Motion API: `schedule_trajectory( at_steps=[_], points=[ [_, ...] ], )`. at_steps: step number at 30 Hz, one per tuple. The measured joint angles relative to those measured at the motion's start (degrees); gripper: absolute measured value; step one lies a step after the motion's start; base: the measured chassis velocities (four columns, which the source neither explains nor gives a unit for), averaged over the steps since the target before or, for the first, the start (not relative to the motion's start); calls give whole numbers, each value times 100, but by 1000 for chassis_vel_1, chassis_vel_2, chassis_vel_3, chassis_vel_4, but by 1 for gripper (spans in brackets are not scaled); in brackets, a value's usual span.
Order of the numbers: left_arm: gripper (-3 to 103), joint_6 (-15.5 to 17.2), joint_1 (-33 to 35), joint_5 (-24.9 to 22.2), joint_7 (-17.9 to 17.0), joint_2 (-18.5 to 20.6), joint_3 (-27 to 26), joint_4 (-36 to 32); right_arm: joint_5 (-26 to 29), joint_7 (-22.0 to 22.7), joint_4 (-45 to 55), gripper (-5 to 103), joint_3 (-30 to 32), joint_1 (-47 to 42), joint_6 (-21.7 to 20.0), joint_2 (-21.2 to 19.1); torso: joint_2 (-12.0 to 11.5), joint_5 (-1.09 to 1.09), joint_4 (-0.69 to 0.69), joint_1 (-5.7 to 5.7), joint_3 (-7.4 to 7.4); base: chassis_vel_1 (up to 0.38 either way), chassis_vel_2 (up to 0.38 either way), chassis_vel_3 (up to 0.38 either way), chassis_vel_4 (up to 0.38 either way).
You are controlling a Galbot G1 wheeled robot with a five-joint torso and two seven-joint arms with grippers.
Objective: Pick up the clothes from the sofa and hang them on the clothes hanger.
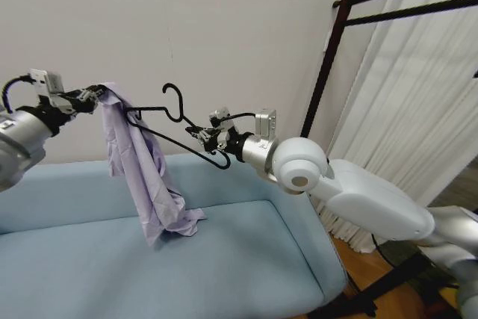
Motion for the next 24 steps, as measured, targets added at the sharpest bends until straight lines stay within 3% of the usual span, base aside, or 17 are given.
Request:
schedule_trajectory(
  at_steps=[14, 24],
  points=[
    [1, 46, 191, 46, -48, -140, -173, -449, -122, 405, -656, 2, 210, 218, -22, 922, 0, -1, 0, 0, 0, 0, 0, 0, 0],
    [1, 33, 341, 41, -52, -156, -427, -349, -258, 318, -633, 2, 80, 21, -33, 665, 0, 1, -1, 0, 0, 0, 0, 0, 0]
  ],
)
